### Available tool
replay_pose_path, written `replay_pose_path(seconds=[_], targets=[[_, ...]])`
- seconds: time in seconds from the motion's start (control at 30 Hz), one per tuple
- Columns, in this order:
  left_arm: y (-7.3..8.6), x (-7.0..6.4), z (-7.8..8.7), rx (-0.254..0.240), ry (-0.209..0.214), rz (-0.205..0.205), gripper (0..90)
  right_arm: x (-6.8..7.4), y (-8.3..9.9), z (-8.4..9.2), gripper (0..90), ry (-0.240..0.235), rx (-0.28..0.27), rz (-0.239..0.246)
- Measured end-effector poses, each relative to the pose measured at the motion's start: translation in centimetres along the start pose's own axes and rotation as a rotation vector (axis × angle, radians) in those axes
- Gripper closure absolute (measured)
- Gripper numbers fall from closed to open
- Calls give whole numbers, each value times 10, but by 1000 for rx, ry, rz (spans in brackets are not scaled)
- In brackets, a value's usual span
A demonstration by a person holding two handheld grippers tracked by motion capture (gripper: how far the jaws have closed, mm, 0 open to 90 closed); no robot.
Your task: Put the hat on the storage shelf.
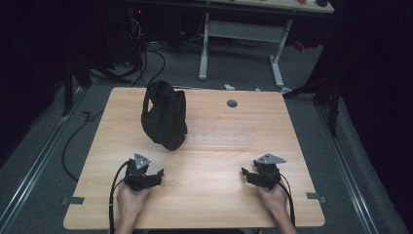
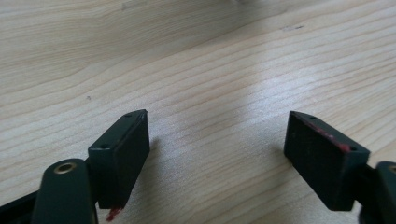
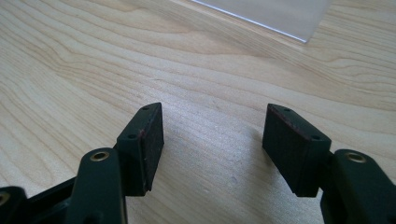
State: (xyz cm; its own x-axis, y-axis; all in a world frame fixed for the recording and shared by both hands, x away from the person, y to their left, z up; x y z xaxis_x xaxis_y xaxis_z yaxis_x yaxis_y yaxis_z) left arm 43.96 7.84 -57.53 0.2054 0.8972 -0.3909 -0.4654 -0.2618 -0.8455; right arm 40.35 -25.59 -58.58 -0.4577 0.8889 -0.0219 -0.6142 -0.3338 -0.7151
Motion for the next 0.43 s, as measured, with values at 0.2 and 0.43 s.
replay_pose_path(seconds=[0.2,0.43], targets=[[0,0,0,0,1,6,228,0,0,0,385,1,0,-1],[0,0,0,1,2,7,230,0,0,0,384,1,0,-1]])
Point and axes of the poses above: each handheld gripper's, and its own axes: z roughly backward along the jaws, y roughly out of its underside, x roughly to its left, the point moved 8 cm from there along -z, roughly forward along the jaws, and after that the axes turned 1 degree about x, right-handed, at the moved point
